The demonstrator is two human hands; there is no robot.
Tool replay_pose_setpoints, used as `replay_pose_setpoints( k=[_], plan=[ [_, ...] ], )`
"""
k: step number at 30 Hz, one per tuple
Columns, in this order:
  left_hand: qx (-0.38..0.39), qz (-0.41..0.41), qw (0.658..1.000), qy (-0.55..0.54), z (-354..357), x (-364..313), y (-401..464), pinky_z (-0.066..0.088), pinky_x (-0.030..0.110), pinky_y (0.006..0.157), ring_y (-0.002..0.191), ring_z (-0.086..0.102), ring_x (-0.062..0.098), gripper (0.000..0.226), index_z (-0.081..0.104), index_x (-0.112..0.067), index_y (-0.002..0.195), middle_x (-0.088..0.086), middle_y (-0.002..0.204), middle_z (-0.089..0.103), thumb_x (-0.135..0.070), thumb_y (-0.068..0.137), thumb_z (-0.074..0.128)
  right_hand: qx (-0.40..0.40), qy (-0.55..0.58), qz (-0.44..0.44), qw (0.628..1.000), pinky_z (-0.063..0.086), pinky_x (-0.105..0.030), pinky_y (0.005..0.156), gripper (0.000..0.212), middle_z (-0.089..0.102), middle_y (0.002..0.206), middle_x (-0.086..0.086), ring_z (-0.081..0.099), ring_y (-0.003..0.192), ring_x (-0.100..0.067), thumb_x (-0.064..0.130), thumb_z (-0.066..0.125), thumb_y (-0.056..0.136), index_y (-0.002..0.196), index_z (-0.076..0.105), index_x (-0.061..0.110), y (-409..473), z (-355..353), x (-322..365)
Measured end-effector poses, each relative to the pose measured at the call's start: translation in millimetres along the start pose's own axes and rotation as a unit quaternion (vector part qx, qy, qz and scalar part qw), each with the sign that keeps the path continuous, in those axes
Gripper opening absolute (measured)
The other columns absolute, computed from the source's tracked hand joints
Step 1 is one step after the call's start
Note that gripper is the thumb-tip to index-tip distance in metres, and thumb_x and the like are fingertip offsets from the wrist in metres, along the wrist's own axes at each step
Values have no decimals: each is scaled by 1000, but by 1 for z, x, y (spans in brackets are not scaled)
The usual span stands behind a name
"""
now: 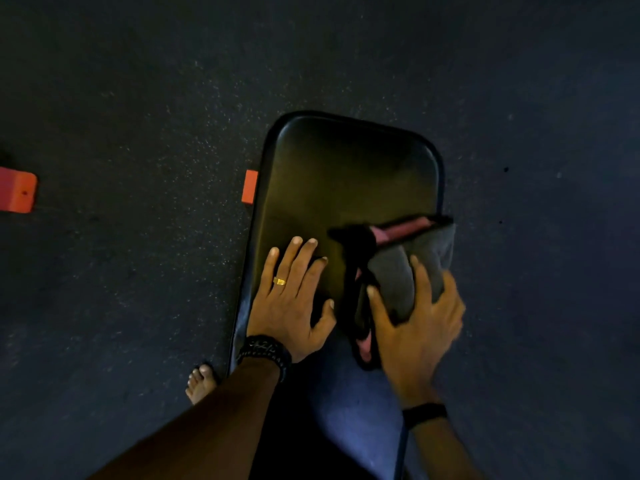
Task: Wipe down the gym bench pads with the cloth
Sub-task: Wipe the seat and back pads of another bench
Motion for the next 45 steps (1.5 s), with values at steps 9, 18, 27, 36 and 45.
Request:
replay_pose_setpoints(
  k=[9, 18, 27, 36, 45],
  plan=[
    [-6, 16, 1000, -6, 3, 1, -1, 14, 50, 120, 147, 24, 29, 60, 46, -11, 135, 11, 154, 34, -40, 82, 51, -70, -56, 27, 996, 36, -55, 97, 58, 47, 137, -15, 43, 123, -39, 56, 47, 91, 140, 48, 25, 141, 17, 45],
    [-141, 7, 976, -168, -30, 5, -13, 15, 49, 121, 146, 25, 30, 57, 39, -9, 136, 16, 153, 26, -42, 90, 47, 54, -129, -359, 923, 33, -53, 96, 52, 53, 131, 2, 41, 127, -26, 64, 48, 80, 115, 66, 30, 120, 75, 246],
    [-242, 86, 951, -175, -87, 31, -65, 14, 54, 120, 141, 30, 35, 54, 40, -10, 133, 12, 151, 27, -46, 93, 44, 189, -48, -593, 781, 35, -61, 98, 50, 54, 138, -4, 42, 128, -31, 51, 56, 78, 122, 64, 28, -38, 62, 161],
    [-77, -11, 993, -84, -30, 17, -25, 11, 49, 123, 149, 18, 31, 61, 35, -4, 144, 19, 156, 28, -40, 95, 38, -18, -23, -176, 984, 34, -53, 102, 48, 47, 144, -9, 44, 127, -35, 46, 64, 82, 124, 59, 22, 75, 19, 83],
    [20, 7, 997, 78, 7, 2, -28, 8, 59, 119, 149, 10, 41, 50, 44, -20, 140, 27, 157, 19, -40, 94, 36, -13, 24, -14, 1000, 41, -61, 95, 50, 46, 139, -14, 41, 123, -37, 43, 60, 80, 125, 59, 21, 31, 8, 0]
  ],
)
Point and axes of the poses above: each hand's wrist, its own y-axis towards the middle knuckle, its own z-axis out of the palm, x = y × z, the point moved 7 cm from there along y, towards the middle knuckle
